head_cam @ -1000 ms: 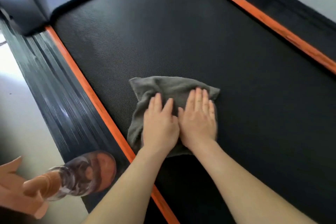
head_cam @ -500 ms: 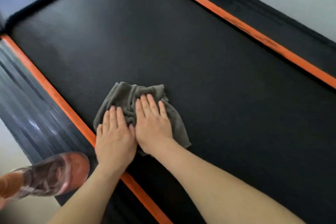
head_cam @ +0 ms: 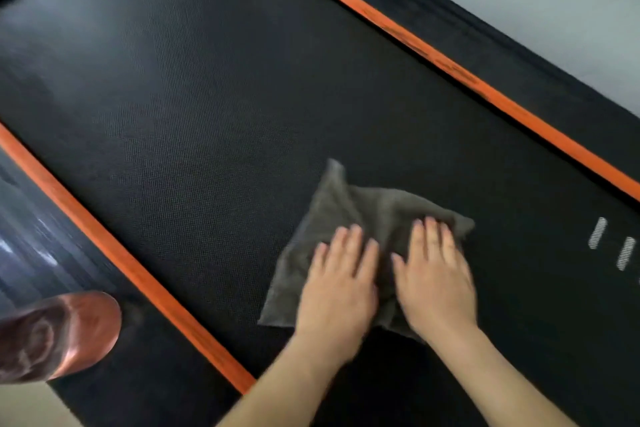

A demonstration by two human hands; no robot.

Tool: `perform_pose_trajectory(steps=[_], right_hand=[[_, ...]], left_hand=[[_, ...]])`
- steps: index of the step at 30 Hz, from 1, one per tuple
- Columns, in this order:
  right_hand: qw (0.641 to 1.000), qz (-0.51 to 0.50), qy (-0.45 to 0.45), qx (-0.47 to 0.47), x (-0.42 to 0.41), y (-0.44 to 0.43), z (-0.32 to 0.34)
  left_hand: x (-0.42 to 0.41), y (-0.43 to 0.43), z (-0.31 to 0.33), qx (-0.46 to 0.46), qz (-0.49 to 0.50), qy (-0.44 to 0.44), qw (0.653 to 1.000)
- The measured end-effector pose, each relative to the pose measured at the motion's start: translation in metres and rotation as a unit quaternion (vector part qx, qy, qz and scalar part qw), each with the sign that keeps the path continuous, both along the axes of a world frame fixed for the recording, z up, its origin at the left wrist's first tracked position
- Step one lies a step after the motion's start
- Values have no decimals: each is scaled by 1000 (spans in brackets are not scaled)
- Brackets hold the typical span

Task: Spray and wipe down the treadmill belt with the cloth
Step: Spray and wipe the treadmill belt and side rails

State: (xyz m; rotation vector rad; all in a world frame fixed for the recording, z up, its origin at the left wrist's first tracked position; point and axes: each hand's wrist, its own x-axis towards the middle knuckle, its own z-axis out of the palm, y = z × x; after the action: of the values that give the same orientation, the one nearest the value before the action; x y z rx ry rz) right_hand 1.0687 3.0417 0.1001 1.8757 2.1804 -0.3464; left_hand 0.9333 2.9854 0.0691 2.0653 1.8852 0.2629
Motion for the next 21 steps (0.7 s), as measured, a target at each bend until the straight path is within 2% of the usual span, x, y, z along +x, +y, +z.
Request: perform_pose_trajectory(steps=[2, 3, 4, 5, 6, 7, 8, 9, 10, 11, 14, 17, 19, 21], right_hand=[[999, -27, 33, 29, 34, -15, 2], [995, -55, 71, 30, 42, -20, 4], [990, -81, 115, 13, 45, -20, 8], [979, -114, 170, -20, 45, -17, 13], [955, -159, 242, -65, 42, -11, 18], [915, -212, 320, -124, 38, -2, 26], [864, -261, 393, -178, 32, 8, 34], [819, -290, 445, -220, 24, 18, 41], [788, -291, 482, -250, 17, 28, 48], [770, -271, 512, -268, 9, 37, 57], [753, -176, 566, -287, -15, 68, 89], [773, -80, 580, -245, -40, 104, 116], [809, -20, 564, -161, -58, 124, 131], [854, 38, 513, -80, -73, 135, 136]], left_hand=[[28, -11, 7, -6, -77, -59, 995], [34, -14, 14, -31, -66, -106, 992], [35, -12, 23, -50, -17, -173, 984], [33, -7, 37, -96, 66, -249, 961], [28, 0, 50, -155, 160, -346, 912], [21, 9, 61, -194, 251, -429, 846], [9, 19, 72, -203, 319, -484, 789], [-5, 28, 82, -200, 361, -522, 747], [-17, 36, 91, -194, 379, -550, 719], [-32, 44, 102, -184, 380, -563, 710], [-70, 64, 137, -145, 351, -583, 718], [-104, 80, 160, -12, 309, -484, 819], [-120, 87, 168, 107, 285, -378, 874], [-127, 86, 163, 187, 260, -242, 916]])
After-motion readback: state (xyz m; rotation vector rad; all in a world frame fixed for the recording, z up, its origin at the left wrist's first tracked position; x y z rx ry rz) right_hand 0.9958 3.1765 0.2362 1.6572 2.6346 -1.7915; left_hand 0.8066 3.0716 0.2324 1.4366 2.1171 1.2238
